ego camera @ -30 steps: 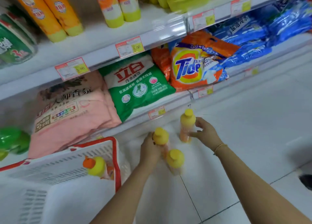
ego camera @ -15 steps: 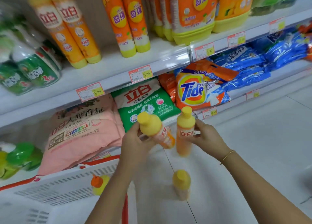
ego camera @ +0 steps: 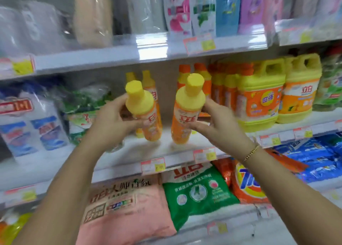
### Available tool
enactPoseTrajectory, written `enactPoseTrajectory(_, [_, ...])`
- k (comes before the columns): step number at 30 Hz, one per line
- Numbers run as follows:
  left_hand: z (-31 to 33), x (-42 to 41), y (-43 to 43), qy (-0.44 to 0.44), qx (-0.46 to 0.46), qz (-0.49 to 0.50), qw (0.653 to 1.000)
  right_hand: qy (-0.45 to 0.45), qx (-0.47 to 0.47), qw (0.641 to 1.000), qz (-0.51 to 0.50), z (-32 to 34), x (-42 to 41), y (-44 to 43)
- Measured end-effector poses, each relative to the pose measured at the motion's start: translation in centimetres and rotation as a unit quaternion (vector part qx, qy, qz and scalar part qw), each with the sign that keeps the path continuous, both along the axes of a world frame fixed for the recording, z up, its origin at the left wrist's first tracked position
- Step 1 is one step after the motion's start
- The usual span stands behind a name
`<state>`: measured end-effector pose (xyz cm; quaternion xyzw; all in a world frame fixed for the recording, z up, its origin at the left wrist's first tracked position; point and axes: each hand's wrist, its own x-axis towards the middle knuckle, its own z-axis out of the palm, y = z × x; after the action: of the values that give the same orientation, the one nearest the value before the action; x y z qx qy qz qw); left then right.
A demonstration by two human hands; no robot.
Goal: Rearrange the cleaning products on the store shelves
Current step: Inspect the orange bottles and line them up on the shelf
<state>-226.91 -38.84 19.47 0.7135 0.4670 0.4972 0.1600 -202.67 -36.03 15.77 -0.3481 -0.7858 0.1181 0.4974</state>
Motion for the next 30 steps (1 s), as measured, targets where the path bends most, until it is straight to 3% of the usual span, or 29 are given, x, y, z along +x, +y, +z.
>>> enactPoseTrajectory(6, [-0.6,-3.2,4.8,0.015,-0.051,-0.017,0.998,-0.031,-0.031,0.999,-0.026,-0.4,-4.4,4.2])
enactPoseTrajectory(18, [-4.7,-2.5,11.0,-0.122,-0.096,0.041,0.987,0.082,-0.137,0.987,-0.008,-1.3,-9.7,9.9])
enactPoseTrajectory(21, [-6.2,-2.5,11.3,-0.080,-0.142,0.038,0.986,0.086,-0.144,0.986,-0.001,-1.8,-9.9,10.8])
enactPoseTrajectory(25, [-8.1,-2.5,11.1,-0.027,-0.147,0.088,0.985,0.010,-0.160,0.987,-0.021,-5.4,-9.7,11.5])
enactPoseTrajectory(30, [-8.5,-2.6,10.8,-0.113,-0.130,0.134,0.976,-0.053,-0.176,0.982,-0.034,-7.2,-9.8,12.3])
